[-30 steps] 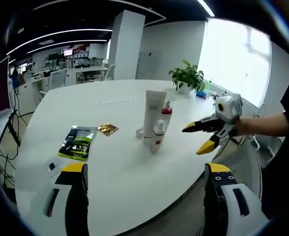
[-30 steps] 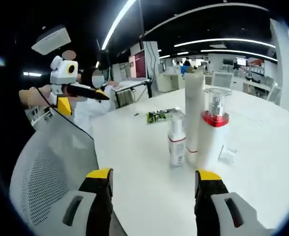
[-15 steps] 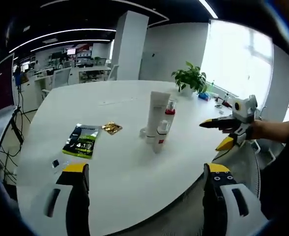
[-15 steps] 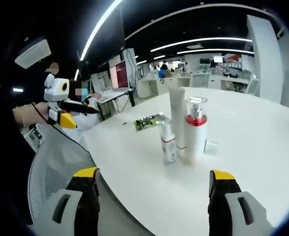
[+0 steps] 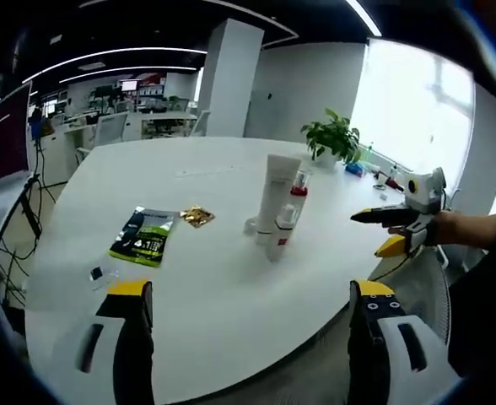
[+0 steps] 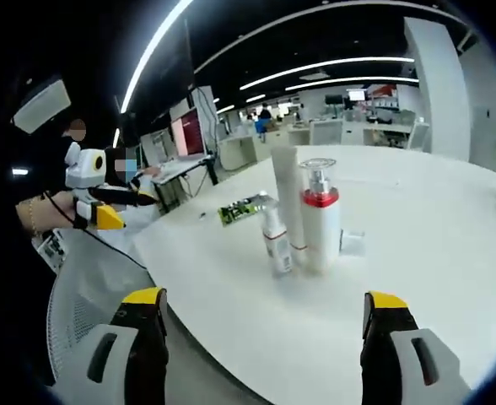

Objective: Arrange the skincare products in the storage area until every visible bottle or jar stands upright without overlapping.

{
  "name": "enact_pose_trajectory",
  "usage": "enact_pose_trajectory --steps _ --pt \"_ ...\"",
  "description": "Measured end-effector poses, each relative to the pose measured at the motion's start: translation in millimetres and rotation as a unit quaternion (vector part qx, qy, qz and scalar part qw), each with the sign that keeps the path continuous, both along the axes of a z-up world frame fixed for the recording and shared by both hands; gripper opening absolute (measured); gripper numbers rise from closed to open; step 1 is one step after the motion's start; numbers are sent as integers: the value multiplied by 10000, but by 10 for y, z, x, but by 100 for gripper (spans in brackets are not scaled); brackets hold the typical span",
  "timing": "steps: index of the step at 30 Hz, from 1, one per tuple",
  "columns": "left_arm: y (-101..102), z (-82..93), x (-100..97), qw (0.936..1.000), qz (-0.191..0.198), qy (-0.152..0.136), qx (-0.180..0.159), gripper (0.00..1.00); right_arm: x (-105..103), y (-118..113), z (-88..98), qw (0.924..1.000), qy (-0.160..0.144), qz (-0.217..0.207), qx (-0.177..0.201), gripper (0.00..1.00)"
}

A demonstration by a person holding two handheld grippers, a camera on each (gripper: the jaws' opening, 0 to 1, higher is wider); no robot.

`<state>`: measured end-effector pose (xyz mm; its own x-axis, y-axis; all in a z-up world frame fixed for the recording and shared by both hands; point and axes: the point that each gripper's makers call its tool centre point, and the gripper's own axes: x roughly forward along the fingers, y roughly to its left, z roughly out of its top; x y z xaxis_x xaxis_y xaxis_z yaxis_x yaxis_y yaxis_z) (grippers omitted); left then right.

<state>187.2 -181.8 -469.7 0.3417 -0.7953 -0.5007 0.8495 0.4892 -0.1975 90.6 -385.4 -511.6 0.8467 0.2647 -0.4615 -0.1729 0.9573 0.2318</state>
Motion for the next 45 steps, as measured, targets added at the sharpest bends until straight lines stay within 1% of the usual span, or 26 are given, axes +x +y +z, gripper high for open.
enact_pose_trajectory --steps 2,8,10,13,15,17,19,22,26,28,30,33,37,41,44,45 --pt "10 -7 -5 10000 -10 16 51 90 31 -3 4 10000 -5 -25 26 99" --pt "-2 -14 7 9999 -47 13 140 90 72 -8 -81 10000 24 -49 74 99" --pt "-2 -17 31 9999 -33 17 155 90 84 -47 -121 10000 48 1 -9 99" --pt "17 -23 53 9998 -12 27 183 90 136 -222 -171 9993 121 110 -344 99" --pt "48 -40 71 9997 4 43 234 90 183 -318 -158 9992 96 94 -378 99" --pt "69 -61 64 9996 31 72 287 90 262 -453 -120 9991 -41 27 -411 99" --pt "91 -72 64 9994 66 93 327 90 342 -589 -130 9985 -82 40 -543 99" --pt "133 -81 97 9992 146 118 340 90 437 -781 -193 9963 60 137 -844 99" --pt "156 -92 119 9991 223 142 338 90 630 -1034 -286 9940 155 258 -1050 95" --pt "179 -100 141 9990 264 149 337 90 723 -1126 -298 9922 213 314 -1188 92" --pt "198 -110 154 9989 299 180 327 90 836 -1226 -344 9916 258 349 -1220 90" --pt "209 -120 141 9988 260 198 367 90 983 -1318 -362 9909 271 396 -1260 87" --pt "237 -168 147 9985 224 241 433 91 1152 -1341 -401 9897 244 489 -1322 86" --pt "231 -216 168 9984 245 303 418 91 1323 -1349 -451 9886 250 613 -1356 84" --pt "223 -281 202 9982 263 373 398 91 1434 -1251 -479 9876 234 809 -1325 82" --pt "221 -313 215 9981 268 399 396 91 1448 -1232 -536 9866 246 909 -1331 81"
